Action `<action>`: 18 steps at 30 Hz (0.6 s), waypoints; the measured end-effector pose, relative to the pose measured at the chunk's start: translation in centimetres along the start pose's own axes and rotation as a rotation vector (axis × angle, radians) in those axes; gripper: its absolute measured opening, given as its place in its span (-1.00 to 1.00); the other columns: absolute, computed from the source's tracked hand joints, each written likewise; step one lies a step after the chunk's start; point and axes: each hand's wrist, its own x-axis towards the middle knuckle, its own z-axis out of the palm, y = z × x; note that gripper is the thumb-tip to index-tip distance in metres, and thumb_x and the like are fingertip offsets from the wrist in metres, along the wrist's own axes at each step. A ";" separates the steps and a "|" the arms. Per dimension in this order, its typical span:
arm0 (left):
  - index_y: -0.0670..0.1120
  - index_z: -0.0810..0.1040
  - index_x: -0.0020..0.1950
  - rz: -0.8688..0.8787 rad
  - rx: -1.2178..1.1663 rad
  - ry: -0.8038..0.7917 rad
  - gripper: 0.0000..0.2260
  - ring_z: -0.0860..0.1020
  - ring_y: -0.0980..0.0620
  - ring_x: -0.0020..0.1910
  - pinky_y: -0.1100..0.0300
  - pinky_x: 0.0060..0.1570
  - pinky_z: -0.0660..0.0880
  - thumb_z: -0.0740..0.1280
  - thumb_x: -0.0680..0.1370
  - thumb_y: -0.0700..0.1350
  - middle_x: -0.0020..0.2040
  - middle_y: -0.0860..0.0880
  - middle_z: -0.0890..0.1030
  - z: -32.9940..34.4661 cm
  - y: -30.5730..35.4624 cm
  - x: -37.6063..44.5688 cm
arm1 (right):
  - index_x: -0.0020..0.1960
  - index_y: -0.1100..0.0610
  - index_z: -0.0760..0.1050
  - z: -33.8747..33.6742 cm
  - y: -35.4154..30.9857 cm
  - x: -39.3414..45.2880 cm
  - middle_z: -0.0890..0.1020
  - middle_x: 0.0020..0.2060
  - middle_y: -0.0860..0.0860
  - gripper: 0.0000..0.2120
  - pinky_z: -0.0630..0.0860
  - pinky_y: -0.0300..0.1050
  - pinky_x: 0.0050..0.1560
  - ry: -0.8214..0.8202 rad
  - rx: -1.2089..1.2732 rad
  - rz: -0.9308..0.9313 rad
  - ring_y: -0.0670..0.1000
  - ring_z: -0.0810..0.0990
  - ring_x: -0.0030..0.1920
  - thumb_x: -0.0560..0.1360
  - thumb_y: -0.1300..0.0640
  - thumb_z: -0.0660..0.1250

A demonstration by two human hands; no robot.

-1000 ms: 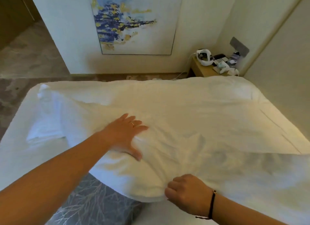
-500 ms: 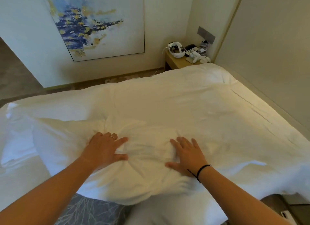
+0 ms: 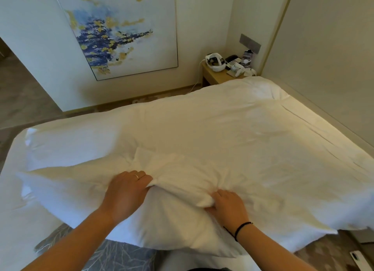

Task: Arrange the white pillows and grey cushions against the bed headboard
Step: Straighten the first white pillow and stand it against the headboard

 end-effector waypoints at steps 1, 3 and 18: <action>-0.04 0.64 -0.21 0.026 0.011 0.010 -0.76 0.53 -0.03 -0.45 0.19 -0.50 0.38 0.20 0.47 -0.02 -0.37 0.03 0.55 -0.5 0.0 -0.4 | -0.22 0.07 0.54 -0.1 -0.6 -0.6 0.59 -0.33 0.00 -0.75 0.45 -0.10 -0.33 0.025 0.000 -0.010 0.09 0.60 -0.31 0.33 -0.07 0.50; -0.04 0.65 -0.19 0.042 0.031 -0.016 -0.69 0.52 -0.01 -0.43 0.19 -0.52 0.38 0.17 0.54 0.04 -0.35 0.03 0.56 -1.0 0.0 -1.4 | -0.32 0.06 0.50 -0.3 -1.5 -1.8 0.55 -0.44 -0.02 -0.75 0.36 -0.17 -0.50 0.087 0.004 -0.014 0.06 0.56 -0.44 0.22 0.05 0.58; -0.03 0.55 -0.38 -0.037 0.074 -0.379 -0.64 0.47 -0.01 -0.56 0.23 -0.54 0.30 0.60 0.00 -0.32 -0.50 0.04 0.47 -0.4 1.6 -3.4 | 0.32 0.13 0.48 -0.6 -0.4 -7.0 0.55 0.27 0.04 -0.24 0.45 0.09 0.29 -0.032 -0.093 0.051 0.11 0.54 0.27 0.24 -0.23 0.51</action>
